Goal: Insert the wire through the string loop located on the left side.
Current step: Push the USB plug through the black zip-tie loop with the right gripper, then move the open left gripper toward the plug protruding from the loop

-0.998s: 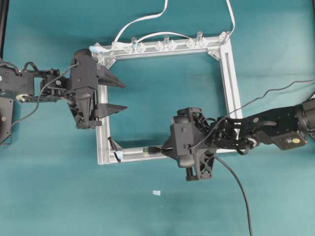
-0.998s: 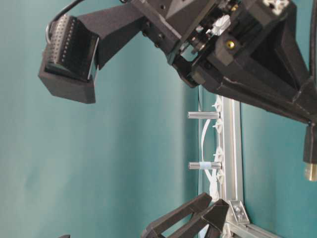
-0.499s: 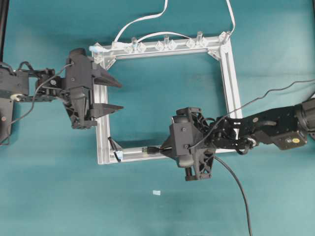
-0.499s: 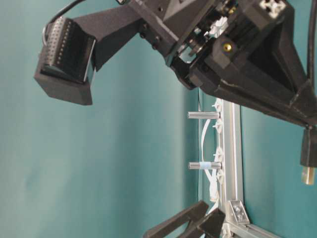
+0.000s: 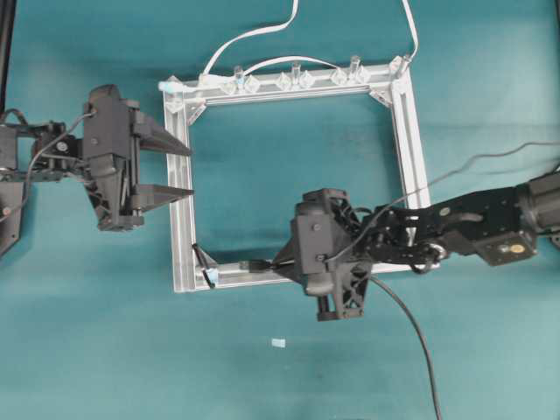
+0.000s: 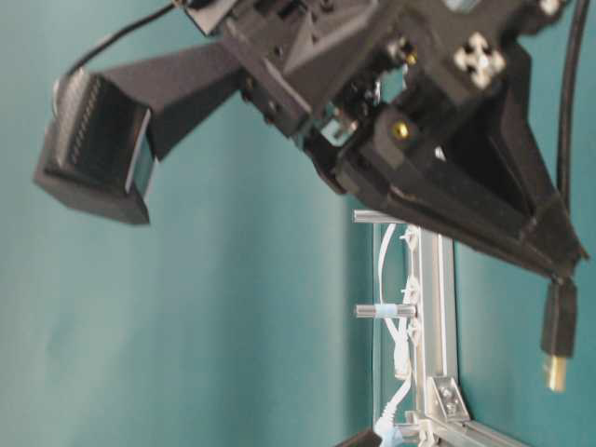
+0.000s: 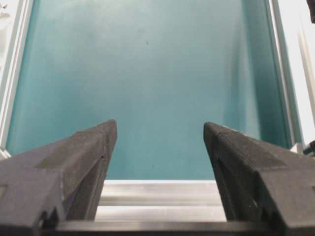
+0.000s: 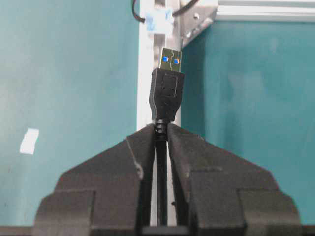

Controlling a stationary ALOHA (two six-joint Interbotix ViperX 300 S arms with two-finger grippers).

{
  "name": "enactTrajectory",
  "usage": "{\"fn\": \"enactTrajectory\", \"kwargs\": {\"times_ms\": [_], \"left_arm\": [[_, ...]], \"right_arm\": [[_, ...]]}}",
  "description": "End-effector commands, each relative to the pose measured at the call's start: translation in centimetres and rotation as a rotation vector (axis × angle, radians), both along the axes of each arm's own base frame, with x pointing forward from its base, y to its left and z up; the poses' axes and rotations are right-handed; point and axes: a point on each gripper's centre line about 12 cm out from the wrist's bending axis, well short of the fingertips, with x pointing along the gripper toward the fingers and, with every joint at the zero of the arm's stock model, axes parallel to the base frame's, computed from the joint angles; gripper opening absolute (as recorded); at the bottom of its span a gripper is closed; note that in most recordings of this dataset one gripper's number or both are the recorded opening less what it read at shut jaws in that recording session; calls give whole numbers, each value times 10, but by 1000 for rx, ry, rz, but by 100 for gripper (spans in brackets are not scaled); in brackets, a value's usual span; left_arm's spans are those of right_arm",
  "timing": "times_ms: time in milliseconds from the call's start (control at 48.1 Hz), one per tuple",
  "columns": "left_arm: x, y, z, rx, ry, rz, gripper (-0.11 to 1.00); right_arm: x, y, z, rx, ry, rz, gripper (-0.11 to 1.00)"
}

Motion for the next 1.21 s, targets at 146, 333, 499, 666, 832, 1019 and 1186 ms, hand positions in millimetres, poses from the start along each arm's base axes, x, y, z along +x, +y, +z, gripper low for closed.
{"fn": "enactTrajectory", "kwargs": {"times_ms": [146, 333, 499, 666, 832, 1019, 1186], "left_arm": [[-8, -3, 9, 3, -23, -12, 71], [-16, -8, 9, 0, -22, -28, 72], [-23, -14, 11, -1, -19, -51, 71], [-31, -17, 11, -4, -11, -62, 72], [-38, -18, 14, -6, -17, -62, 71], [-48, -19, 16, -7, -15, -67, 72], [-57, -21, 17, -9, -10, -74, 72]], "right_arm": [[19, 1, 12, 10, -35, 2, 10], [28, -2, 10, 10, -37, -6, 10], [36, -3, 9, 12, -42, -12, 10], [45, -2, 9, 16, -44, -8, 10], [54, 0, 7, 20, -44, -3, 10], [63, 0, 7, 22, -54, -6, 10], [69, -1, 7, 23, -62, -10, 10]]}}
